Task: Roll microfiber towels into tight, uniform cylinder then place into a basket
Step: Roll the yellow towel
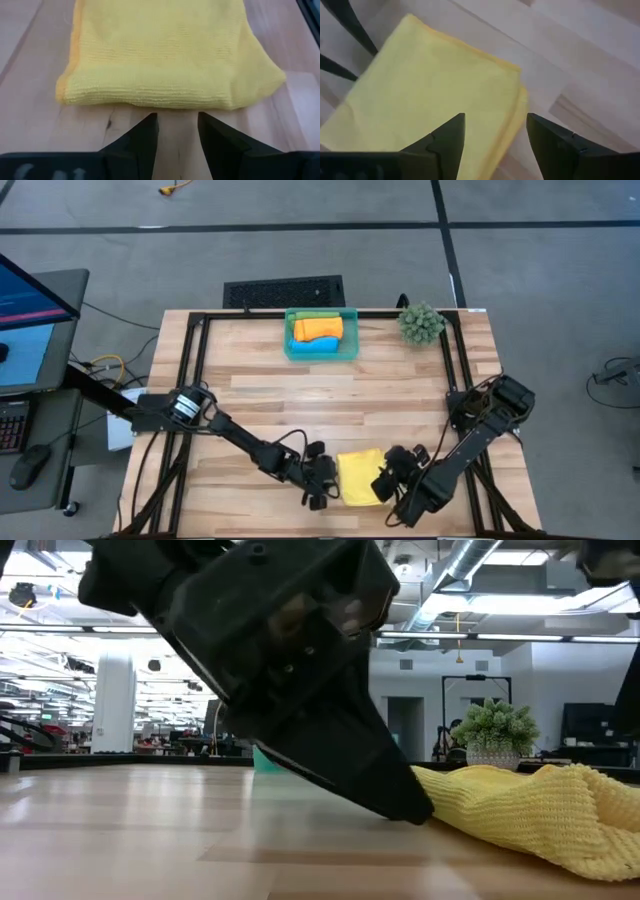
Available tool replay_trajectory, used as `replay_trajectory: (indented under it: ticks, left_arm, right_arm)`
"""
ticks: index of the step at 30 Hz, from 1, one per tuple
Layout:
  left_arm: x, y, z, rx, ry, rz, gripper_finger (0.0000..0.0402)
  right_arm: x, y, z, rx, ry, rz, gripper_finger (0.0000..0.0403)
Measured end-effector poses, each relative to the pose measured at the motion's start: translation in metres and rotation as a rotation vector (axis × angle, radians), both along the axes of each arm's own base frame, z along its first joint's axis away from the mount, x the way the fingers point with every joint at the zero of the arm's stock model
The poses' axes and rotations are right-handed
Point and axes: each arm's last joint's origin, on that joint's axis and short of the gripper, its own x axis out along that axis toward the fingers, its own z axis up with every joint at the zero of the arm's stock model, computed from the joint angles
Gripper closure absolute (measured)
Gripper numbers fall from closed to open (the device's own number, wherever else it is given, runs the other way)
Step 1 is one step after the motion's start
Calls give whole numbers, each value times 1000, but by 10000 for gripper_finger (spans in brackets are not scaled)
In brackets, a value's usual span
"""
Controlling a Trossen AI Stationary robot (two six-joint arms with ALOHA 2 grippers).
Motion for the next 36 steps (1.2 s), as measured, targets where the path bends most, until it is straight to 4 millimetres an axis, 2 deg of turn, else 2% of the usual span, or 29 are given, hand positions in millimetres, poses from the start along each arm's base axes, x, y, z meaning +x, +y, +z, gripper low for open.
replay_trajectory:
  ticks: [7, 16, 31, 36]
  left_arm:
    - [5, -2, -1, 35, -20, 32, 265]
    - [12, -5, 6, 48, -42, 19, 265]
    - [28, -13, 31, 78, -133, -29, 265]
    - [32, -7, 32, 64, -137, -5, 265]
  right_arm:
    - [-7, -6, -18, 55, 18, -62, 168]
    - [-1, -10, -35, 143, -56, -54, 168]
    - [8, -15, -37, 201, -78, -73, 168]
    - [8, -15, -38, 202, -79, -73, 168]
